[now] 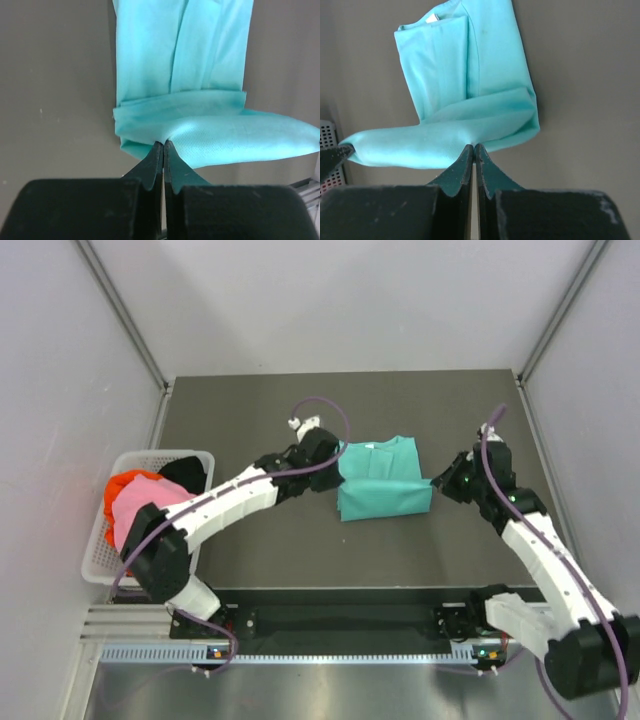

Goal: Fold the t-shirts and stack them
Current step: Fold the tshirt

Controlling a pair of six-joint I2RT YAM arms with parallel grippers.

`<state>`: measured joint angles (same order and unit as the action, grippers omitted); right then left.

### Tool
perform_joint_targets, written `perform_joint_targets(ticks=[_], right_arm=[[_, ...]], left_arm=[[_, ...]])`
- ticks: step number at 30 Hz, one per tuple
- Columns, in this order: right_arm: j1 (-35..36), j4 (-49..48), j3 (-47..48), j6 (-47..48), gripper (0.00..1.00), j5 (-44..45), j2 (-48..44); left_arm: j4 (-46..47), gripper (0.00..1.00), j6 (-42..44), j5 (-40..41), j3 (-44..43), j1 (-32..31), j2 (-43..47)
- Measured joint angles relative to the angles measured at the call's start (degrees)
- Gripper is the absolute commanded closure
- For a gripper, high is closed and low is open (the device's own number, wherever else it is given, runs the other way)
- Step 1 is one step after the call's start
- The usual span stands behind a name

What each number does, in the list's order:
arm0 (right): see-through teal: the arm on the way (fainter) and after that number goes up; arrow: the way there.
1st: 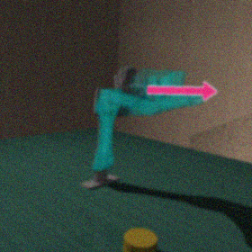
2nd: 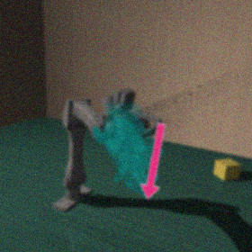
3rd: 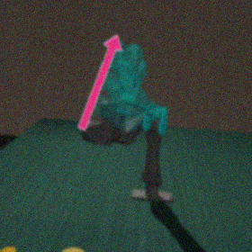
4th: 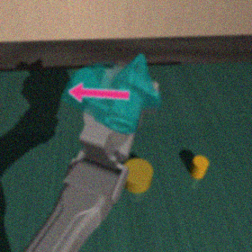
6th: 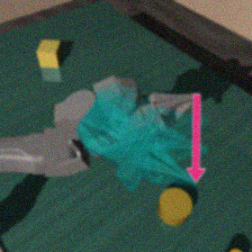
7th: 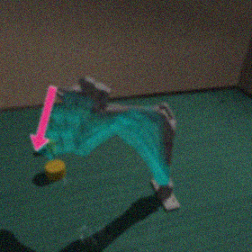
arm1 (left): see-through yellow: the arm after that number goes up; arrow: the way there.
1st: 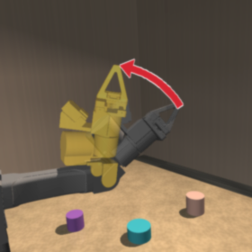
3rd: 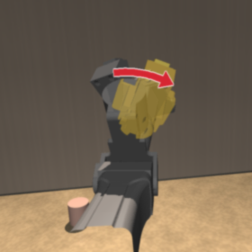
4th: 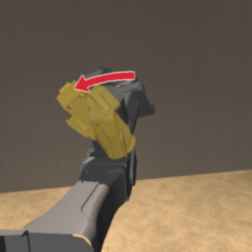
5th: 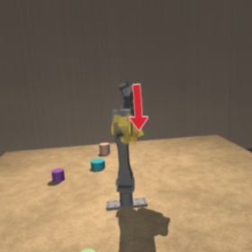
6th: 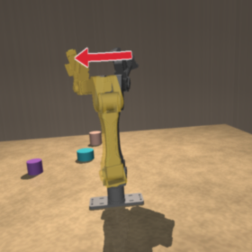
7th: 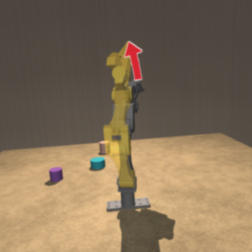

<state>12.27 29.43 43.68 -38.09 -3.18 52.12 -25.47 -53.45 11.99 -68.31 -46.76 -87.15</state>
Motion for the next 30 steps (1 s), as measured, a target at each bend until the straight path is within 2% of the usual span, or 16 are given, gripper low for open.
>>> perform_joint_targets(ticks=[5, 10, 21, 30], right_arm=[[-0.1, -4.8, 5.3, 2.1, 1.00, -1.0, 12.4], [-1.3, -8.1, 13.7, 4.5, 0.99, -2.0, 25.3], [-6.8, -14.0, 26.4, 6.3, 0.96, -9.8, 47.4], [-8.3, -20.2, 31.8, 6.5, 0.94, -16.2, 57.9]], left_arm=[[1.6, 1.00, 3.2, -6.6, -6.8, 8.2, -8.6], [4.3, 1.00, 5.6, -12.8, -14.1, 13.3, -17.7], [16.4, 1.00, 6.0, -25.3, -24.9, 21.3, -34.5], [22.5, 1.00, 6.1, -31.5, -33.9, 24.1, -46.2]])
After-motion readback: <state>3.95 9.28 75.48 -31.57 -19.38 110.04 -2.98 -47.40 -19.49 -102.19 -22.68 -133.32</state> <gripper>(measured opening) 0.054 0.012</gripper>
